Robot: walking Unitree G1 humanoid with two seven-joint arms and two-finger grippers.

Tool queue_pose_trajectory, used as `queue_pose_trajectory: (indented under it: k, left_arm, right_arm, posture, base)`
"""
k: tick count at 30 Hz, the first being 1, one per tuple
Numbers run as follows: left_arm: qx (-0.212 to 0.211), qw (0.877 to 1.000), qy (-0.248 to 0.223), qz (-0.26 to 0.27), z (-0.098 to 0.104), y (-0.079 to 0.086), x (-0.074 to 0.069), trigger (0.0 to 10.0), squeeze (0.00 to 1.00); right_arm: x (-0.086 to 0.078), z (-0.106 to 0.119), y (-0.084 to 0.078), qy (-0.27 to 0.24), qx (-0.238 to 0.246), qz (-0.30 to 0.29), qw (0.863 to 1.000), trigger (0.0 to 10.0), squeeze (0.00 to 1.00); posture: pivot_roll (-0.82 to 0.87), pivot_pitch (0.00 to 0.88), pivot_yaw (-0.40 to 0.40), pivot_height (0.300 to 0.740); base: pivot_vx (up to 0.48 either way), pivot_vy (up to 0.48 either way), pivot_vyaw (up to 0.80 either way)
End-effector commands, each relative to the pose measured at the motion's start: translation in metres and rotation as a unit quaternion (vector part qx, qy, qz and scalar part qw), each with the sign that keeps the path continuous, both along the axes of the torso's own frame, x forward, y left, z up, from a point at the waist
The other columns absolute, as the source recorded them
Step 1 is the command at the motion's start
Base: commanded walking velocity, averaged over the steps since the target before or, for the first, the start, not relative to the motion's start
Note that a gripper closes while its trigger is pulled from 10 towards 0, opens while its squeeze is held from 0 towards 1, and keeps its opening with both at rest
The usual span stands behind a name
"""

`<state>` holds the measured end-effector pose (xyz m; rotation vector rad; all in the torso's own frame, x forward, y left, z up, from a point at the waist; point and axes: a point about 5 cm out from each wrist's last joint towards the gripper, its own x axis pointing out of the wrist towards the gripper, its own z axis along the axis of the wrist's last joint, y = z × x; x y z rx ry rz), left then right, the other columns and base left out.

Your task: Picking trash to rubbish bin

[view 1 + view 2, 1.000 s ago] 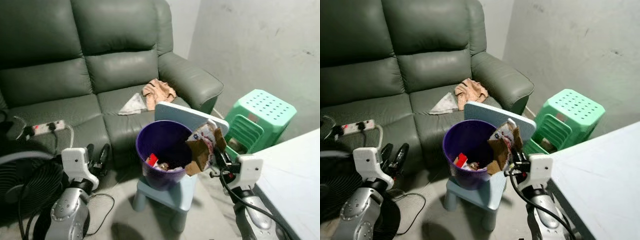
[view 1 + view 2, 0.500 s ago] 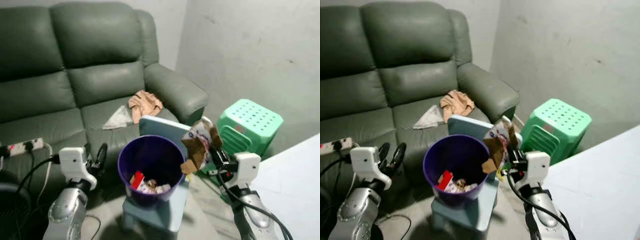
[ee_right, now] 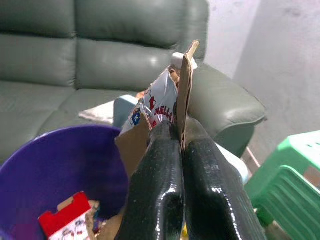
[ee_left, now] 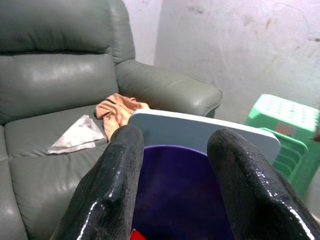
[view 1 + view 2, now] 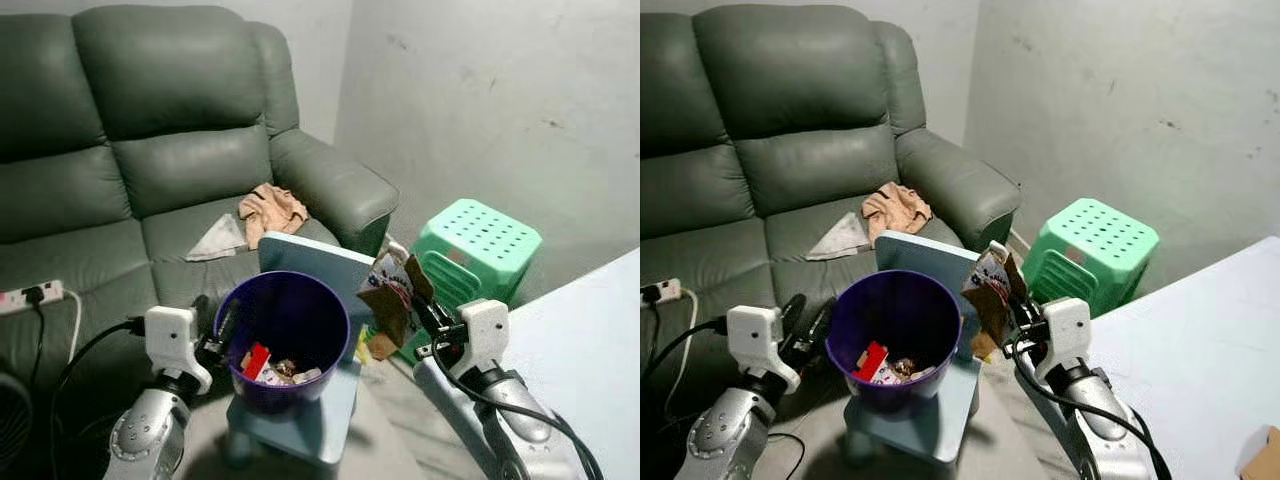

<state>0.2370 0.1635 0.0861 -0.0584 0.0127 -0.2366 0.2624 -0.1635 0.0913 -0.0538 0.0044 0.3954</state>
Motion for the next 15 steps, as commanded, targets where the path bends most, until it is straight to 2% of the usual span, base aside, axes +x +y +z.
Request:
queue_pose_trajectory:
  k: [1, 6, 12, 15]
  left_arm:
    - [0.012, 1.000, -0.014, -0.019, 0.004, -0.007, -0.003, 10.0, 0.00]
    - [0.017, 0.999, -0.017, -0.021, 0.005, -0.009, -0.007, 10.0, 0.00]
    - [0.006, 1.000, -0.020, 0.004, 0.006, -0.002, -0.008, 10.0, 0.00]
    - [0.010, 1.000, -0.028, -0.005, 0.010, -0.008, -0.009, 10.0, 0.00]
  right_arm:
    - [0.007, 0.001, -0.004, 0.004, -0.012, 0.011, 1.000, 10.0, 0.00]
    - [0.015, 0.001, -0.001, 0.002, -0.027, 0.022, 0.999, 10.0, 0.00]
    - [0.021, 0.003, 0.005, 0.002, -0.023, 0.042, 0.999, 10.0, 0.00]
    - [0.023, -0.003, 0.010, 0.007, -0.031, 0.056, 0.998, 10.0, 0.00]
  posture:
    - [0.03, 0.000, -0.106, 0.740]
    - [0.05, 0.000, -0.125, 0.740]
    - [0.07, 0.000, -0.138, 0.740]
    - [0.07, 0.000, -0.139, 0.740]
  base:
    - [0.000, 0.000, 0.00]
    - [0.000, 0.000, 0.00]
    - [0.000, 0.000, 0.00]
    - [0.000, 0.000, 0.00]
